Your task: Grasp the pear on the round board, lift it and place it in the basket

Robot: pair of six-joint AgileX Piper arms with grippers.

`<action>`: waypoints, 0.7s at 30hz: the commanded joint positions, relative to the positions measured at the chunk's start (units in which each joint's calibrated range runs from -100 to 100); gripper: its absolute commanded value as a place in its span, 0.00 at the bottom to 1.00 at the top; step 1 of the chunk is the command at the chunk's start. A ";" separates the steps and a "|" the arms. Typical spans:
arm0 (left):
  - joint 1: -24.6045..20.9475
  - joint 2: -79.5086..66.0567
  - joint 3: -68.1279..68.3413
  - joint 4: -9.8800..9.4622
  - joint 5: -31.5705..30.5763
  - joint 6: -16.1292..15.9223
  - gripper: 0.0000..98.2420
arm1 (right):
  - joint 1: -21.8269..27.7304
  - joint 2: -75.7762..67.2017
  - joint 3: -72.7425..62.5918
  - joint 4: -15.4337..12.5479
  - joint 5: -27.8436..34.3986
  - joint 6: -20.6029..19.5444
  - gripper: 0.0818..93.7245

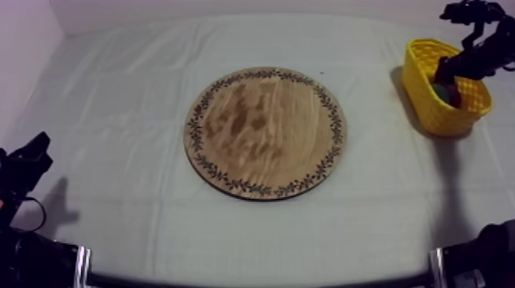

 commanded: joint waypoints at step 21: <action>0.02 0.00 0.00 0.02 -0.01 -0.01 0.00 | -1.22 -44.27 29.73 2.15 -10.19 -6.32 0.64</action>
